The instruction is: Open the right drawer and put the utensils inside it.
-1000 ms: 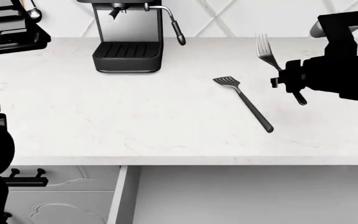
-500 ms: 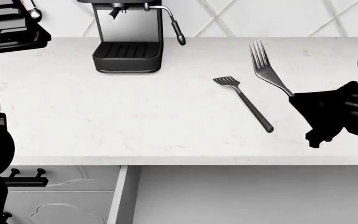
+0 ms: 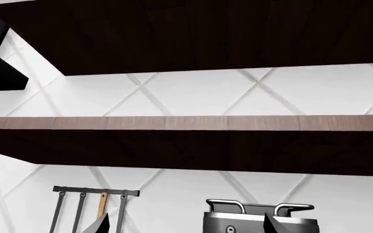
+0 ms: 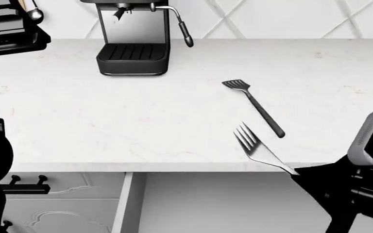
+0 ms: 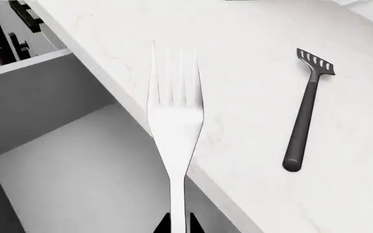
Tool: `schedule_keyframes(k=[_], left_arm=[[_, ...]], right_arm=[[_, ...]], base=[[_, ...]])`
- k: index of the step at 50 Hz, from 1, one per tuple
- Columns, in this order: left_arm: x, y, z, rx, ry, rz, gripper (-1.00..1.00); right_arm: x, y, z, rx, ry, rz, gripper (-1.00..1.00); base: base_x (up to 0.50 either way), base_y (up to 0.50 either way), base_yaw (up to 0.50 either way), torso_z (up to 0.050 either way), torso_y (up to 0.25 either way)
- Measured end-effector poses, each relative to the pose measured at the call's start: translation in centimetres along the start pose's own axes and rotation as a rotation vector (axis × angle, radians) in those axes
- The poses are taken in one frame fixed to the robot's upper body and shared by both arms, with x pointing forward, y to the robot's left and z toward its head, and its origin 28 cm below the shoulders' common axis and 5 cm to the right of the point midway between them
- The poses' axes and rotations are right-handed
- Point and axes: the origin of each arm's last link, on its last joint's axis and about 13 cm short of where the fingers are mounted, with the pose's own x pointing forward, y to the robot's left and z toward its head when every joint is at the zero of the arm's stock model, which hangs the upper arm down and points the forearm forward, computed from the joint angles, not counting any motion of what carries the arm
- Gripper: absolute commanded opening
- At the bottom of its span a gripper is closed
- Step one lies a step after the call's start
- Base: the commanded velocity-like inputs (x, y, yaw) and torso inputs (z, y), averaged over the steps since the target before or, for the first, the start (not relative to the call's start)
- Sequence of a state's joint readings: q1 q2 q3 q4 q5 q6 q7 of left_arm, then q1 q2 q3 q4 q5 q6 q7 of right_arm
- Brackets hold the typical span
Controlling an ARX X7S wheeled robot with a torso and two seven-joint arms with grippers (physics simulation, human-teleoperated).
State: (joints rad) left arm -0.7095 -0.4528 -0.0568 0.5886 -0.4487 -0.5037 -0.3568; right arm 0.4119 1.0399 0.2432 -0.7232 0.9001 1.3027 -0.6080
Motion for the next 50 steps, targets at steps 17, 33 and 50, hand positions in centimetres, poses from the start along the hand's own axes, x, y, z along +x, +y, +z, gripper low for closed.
schedule_keyframes(k=[17,33,50], left_arm=[[0.0,0.1,-0.1,-0.001,0.002,0.005,1.0],[0.0,0.2,-0.1,-0.001,0.002,0.008,1.0],[0.0,0.3,0.0,-0.003,-0.001,0.012,1.0]], right_arm=[[1.0,1.0,-1.8,-0.027,0.179,0.057,-1.0],[1.5,1.1,-2.2,-0.041,0.239,0.067,-1.0],[1.7,0.9,-1.7,-0.079,0.279,0.054,1.0]], base=[[0.0,0.0,0.0,0.0,0.0],[0.0,0.0,0.0,0.0,0.0],[0.0,0.0,0.0,0.0,0.0]])
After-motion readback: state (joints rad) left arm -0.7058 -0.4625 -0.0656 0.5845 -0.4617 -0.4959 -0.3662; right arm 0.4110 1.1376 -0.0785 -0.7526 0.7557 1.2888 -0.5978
